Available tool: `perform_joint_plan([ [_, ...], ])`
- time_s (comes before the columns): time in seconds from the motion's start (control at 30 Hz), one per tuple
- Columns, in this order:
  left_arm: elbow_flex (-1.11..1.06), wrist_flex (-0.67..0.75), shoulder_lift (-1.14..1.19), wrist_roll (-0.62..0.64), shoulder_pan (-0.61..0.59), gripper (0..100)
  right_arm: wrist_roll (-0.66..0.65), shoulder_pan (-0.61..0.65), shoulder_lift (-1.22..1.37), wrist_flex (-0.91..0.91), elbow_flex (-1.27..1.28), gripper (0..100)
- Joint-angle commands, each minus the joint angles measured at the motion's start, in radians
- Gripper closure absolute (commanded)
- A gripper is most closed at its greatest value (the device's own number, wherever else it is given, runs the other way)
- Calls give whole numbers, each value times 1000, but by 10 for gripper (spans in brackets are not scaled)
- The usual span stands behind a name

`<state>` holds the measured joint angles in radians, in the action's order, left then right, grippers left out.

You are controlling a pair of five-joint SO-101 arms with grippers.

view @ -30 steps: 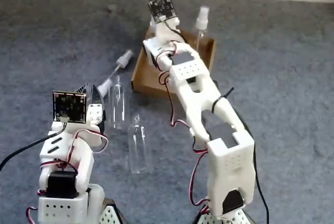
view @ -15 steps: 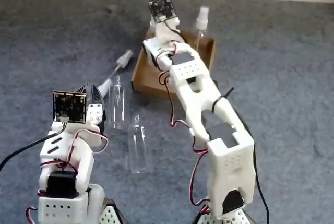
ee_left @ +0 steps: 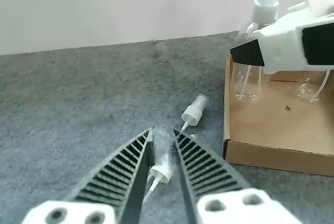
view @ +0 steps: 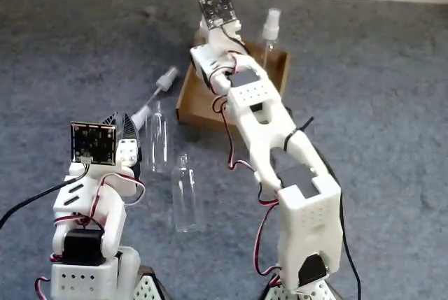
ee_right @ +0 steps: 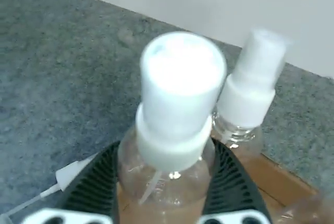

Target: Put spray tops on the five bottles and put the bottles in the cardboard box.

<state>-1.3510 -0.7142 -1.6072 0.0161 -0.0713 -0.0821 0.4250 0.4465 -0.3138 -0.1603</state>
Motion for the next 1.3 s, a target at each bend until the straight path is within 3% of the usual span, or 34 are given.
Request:
perform_joint_plan([
  [0.0,54,2,12,5,30,996,-6,22,-18,24,7,995],
  [0.47,54,2,12,5,30,996,-8,31,-19,24,39,990],
  [0.73,54,2,12,3,28,996,-8,33,-19,24,41,885],
  [1.27,56,2,12,3,28,996,-9,33,-19,-45,38,803],
])
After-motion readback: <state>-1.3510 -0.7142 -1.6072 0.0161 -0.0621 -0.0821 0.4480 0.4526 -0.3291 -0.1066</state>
